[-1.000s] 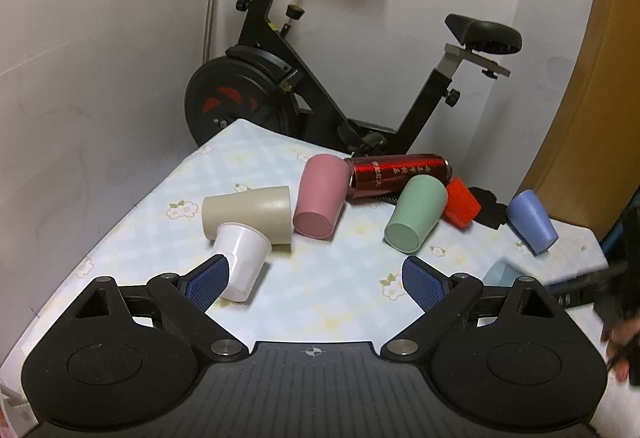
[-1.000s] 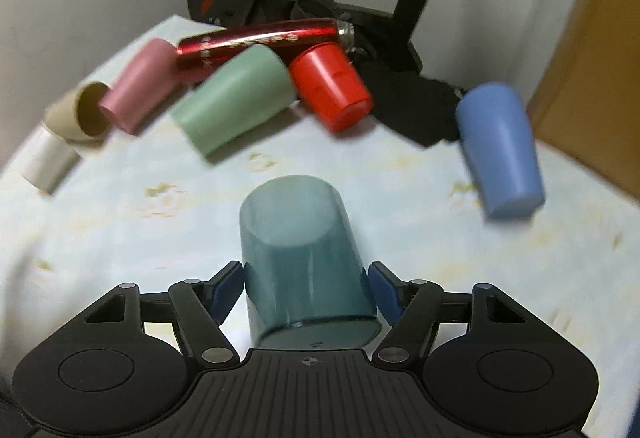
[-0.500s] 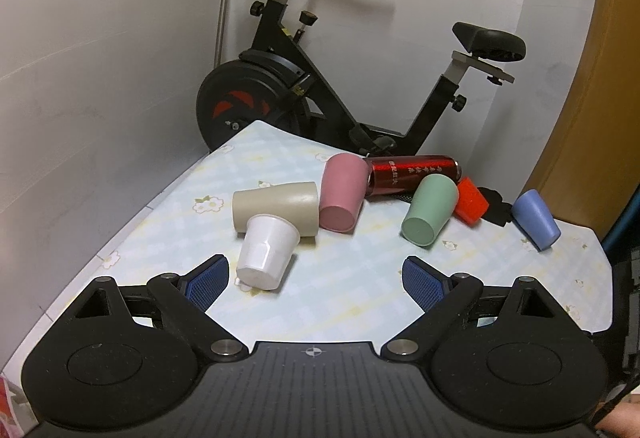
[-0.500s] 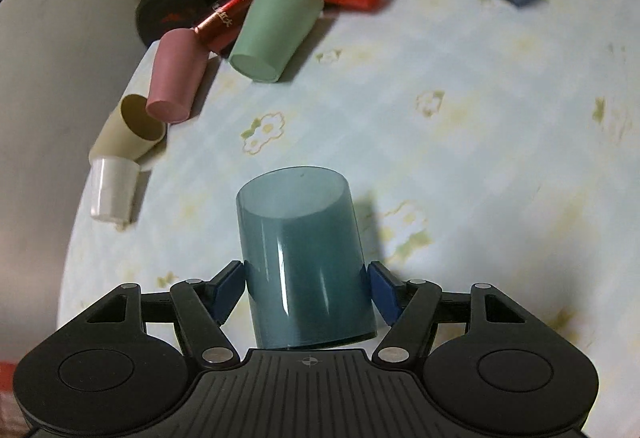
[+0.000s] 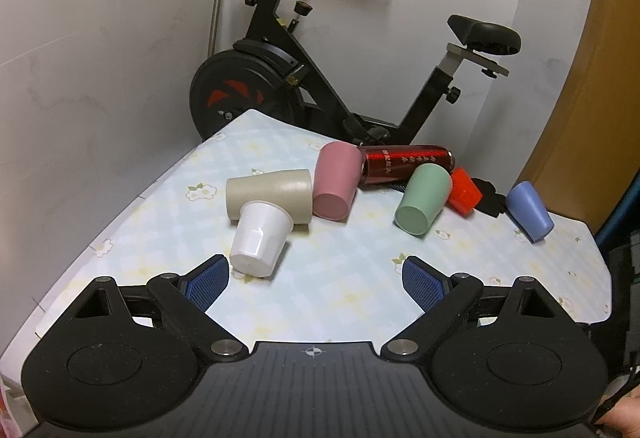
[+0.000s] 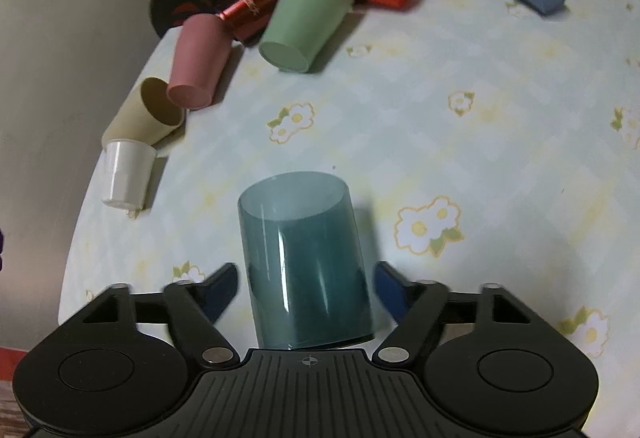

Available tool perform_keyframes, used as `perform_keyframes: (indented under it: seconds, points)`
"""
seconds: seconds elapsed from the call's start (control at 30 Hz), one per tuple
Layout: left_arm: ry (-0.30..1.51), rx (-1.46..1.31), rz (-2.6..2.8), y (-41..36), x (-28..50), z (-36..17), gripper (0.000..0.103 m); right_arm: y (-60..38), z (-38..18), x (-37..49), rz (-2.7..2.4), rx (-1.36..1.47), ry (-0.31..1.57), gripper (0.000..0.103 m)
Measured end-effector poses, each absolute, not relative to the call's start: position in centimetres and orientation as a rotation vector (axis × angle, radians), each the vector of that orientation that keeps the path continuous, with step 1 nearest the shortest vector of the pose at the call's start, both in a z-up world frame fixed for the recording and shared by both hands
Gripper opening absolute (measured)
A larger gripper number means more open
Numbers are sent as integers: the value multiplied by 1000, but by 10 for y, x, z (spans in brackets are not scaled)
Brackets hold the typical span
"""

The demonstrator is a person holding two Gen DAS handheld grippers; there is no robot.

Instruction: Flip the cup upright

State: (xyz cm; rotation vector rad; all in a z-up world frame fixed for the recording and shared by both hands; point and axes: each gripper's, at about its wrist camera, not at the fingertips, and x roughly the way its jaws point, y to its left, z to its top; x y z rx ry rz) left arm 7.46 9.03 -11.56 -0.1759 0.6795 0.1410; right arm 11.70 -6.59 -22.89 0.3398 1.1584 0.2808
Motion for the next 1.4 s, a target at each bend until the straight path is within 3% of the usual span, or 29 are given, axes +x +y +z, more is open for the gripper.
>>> perform_keyframes:
  seconds: [0.33, 0.57, 0.67, 1.4]
  points:
    - [682, -167, 114, 81, 71, -114, 95, -92, -199, 113, 279, 292, 1043, 84]
    - [687, -171, 93, 74, 71, -112, 95, -112, -168, 102, 251, 158, 885, 94]
    - [692, -174, 85, 71, 72, -112, 95, -122, -154, 97, 236, 130, 832, 103]
    - [805, -177, -29, 38, 98, -135, 95, -196, -113, 46, 96, 116, 611, 103]
